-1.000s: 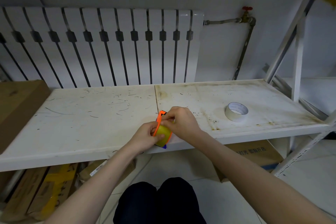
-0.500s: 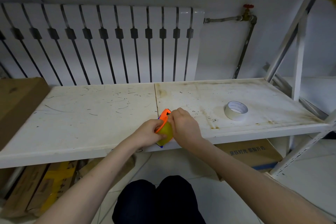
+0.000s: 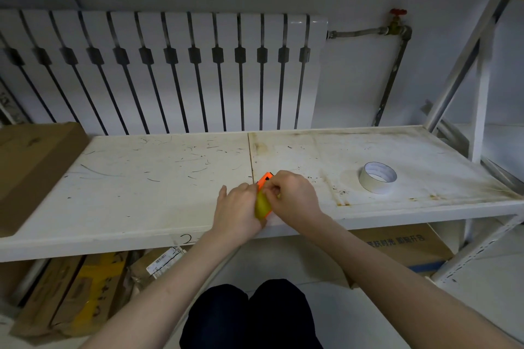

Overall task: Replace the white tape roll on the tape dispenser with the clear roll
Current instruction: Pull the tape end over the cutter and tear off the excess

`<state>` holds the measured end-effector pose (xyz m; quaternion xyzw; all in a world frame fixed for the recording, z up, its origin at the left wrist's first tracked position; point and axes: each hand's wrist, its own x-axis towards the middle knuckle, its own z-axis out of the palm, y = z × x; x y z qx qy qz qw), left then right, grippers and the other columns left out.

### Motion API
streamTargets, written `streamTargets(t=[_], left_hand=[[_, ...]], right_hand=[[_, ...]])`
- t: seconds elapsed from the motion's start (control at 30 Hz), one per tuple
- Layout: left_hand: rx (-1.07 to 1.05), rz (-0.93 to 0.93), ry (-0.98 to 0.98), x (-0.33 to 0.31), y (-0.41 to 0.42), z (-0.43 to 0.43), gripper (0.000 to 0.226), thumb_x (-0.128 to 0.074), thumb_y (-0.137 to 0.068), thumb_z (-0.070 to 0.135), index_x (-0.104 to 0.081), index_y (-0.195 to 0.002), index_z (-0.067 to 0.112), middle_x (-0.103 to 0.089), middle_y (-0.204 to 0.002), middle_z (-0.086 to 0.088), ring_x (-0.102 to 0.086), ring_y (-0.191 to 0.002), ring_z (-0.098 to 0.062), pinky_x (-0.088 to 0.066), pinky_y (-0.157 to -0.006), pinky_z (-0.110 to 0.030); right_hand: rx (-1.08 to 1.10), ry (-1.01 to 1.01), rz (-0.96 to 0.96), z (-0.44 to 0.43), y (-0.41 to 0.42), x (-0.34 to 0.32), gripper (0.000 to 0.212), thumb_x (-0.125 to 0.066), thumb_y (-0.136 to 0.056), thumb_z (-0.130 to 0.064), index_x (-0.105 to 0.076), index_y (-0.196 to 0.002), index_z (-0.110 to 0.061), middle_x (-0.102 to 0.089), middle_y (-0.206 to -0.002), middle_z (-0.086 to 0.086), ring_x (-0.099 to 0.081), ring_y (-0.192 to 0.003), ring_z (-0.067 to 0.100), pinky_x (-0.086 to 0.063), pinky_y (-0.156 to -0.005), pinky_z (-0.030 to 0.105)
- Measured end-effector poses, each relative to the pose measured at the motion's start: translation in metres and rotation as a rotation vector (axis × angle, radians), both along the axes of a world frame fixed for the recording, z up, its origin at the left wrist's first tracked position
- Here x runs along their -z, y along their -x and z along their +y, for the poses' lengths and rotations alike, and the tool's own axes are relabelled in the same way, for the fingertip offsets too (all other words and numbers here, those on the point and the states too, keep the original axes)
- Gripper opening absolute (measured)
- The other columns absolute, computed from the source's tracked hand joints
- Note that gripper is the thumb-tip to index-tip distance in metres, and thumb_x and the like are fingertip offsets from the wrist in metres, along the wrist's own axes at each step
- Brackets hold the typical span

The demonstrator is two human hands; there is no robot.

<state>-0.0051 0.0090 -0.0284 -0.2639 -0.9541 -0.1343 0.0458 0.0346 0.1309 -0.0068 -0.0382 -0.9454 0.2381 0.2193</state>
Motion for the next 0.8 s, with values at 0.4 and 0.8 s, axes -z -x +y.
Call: streamTargets(t=[0.4,0.8], left_hand=[[0.019,-0.012,-0.159,-0.002,-0.005,-0.006,0.047,-0.066,-0.07,0.036,-0.053,-0.112,0.02,-0.056,-0.098,-0.007,-0.059,-0.091,-0.03,-0.043,-0.071,-0.034],[-0.091,-0.161,-0.45,-0.006,-0.004,-0.015,0.073,-0.075,-0.072,0.033,-0.041,-0.135,0.017,-0.054,-0.126,-0.004,-0.053,-0.111,-0.018,-0.044,-0.085,-0.025]], right_hand=[[-0.087,-0.183,-0.084,-0.01,0.002,-0.001,0.013,-0.053,-0.087,-0.013,-0.058,-0.083,-0.002,-0.059,-0.08,0.01,-0.054,-0.07,0.025,-0.033,-0.057,0.029],[-0.235,0.473,-0.29,-0.006,0.012,-0.023,0.017,-0.039,-0.097,-0.015,-0.049,-0.083,-0.017,-0.047,-0.077,-0.009,-0.045,-0.072,0.006,-0.034,-0.064,0.019]])
